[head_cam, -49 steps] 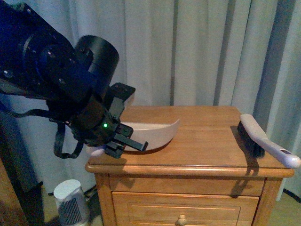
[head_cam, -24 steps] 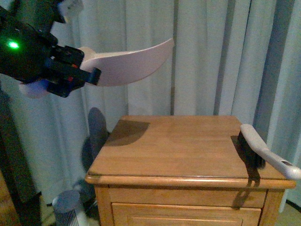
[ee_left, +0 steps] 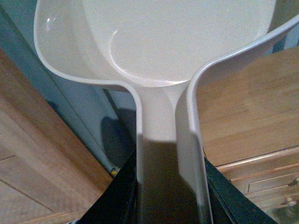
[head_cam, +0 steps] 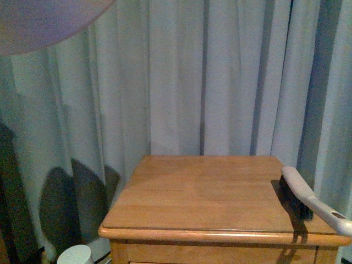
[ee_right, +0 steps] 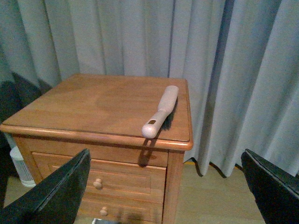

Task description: Clean up trash

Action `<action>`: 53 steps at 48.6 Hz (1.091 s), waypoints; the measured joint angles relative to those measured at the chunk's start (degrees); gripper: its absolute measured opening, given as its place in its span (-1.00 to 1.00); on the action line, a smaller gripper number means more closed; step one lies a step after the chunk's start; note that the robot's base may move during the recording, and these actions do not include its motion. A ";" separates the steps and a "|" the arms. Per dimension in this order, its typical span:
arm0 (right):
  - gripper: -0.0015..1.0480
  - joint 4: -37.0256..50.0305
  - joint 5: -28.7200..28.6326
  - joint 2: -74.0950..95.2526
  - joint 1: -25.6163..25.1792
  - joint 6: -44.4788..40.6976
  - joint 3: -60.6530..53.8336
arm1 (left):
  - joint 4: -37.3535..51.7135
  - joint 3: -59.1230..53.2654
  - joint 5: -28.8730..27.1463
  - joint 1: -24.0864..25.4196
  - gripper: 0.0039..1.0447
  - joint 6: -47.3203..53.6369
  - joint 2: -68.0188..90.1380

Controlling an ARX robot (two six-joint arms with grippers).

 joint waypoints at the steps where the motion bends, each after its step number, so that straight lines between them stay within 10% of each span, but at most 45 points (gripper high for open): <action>1: 0.86 0.00 0.00 0.00 0.00 0.02 0.00 | -0.48 -0.39 1.07 1.05 -0.47 0.02 -1.03; 27: 0.86 0.02 0.09 0.02 0.00 0.02 0.00 | -2.51 -5.18 5.84 6.88 -0.48 -0.20 -8.13; 32: 0.86 3.34 29.48 8.39 8.87 1.84 1.20 | -2.51 -5.20 5.86 6.91 -0.48 -0.22 -8.24; 35: 0.86 6.08 37.79 16.09 9.18 3.17 3.10 | -2.51 -5.22 5.90 6.93 -0.48 -0.22 -8.31; 53: 0.86 -4.28 17.92 58.84 1.70 15.06 39.56 | -2.51 -5.22 5.90 6.95 -0.48 -0.22 -8.35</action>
